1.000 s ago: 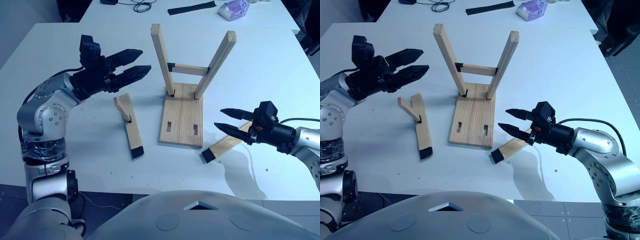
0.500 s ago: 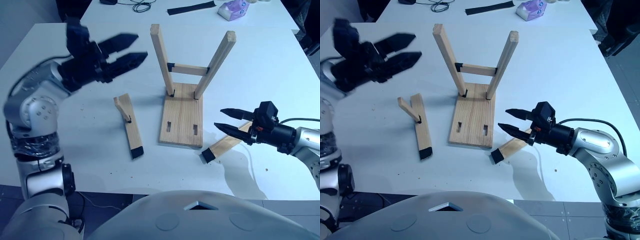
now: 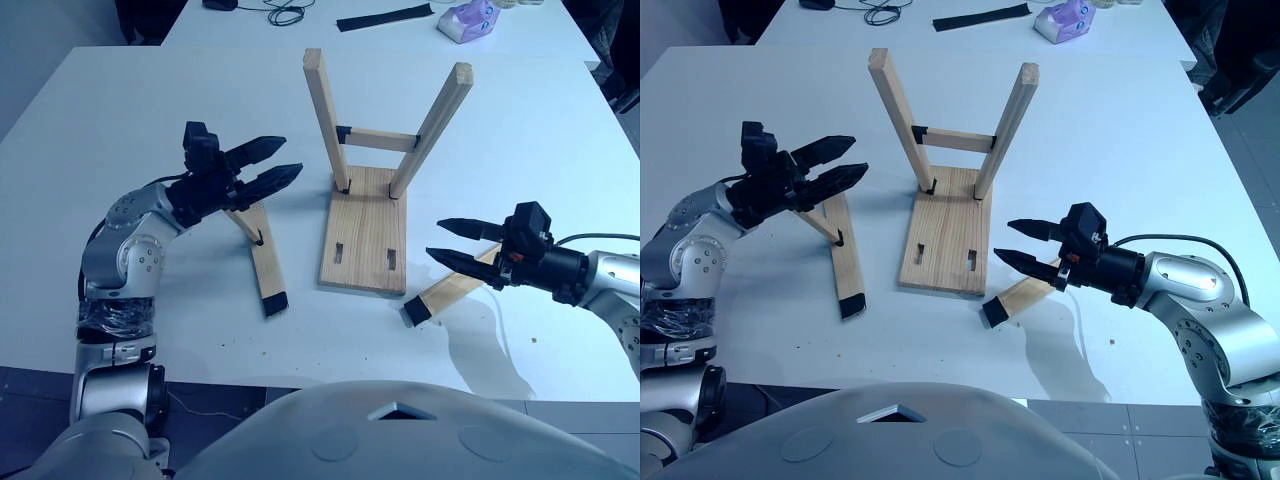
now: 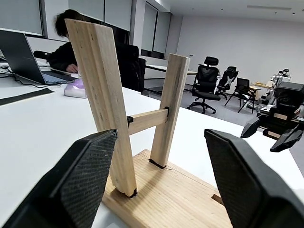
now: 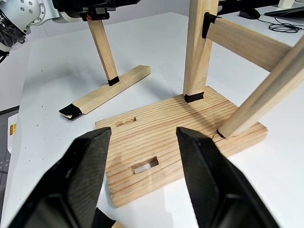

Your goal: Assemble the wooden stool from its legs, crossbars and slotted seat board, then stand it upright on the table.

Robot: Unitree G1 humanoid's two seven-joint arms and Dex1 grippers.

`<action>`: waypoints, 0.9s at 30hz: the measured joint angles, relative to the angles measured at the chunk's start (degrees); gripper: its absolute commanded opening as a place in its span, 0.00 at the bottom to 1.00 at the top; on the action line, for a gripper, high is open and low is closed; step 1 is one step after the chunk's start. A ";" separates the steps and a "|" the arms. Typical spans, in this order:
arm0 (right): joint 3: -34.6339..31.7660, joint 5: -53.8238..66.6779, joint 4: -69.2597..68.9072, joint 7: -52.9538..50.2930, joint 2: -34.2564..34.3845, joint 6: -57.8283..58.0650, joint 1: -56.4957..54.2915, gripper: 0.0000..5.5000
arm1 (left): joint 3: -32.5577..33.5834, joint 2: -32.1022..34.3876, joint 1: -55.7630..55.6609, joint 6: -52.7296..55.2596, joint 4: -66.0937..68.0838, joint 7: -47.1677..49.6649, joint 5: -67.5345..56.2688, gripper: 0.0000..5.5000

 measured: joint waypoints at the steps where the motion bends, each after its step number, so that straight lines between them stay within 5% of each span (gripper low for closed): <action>1: 0.02 -0.03 0.00 -0.17 0.14 -0.03 -0.06 0.46 | 0.19 -0.02 -0.31 1.57 -0.54 0.49 -1.01 0.62; 15: -0.09 0.01 -0.60 -1.25 0.52 -0.10 0.46 0.46 | 4.60 2.91 -8.53 12.66 -17.95 7.39 -14.16 0.62; 22: -0.95 0.07 -1.18 -1.37 0.50 -0.13 1.76 0.46 | -8.41 9.46 12.89 10.99 -29.79 7.20 1.12 0.62; 27: -1.37 0.05 -2.06 -1.98 0.93 -0.14 2.51 0.46 | -11.27 11.11 19.21 9.12 -31.75 6.95 5.23 0.62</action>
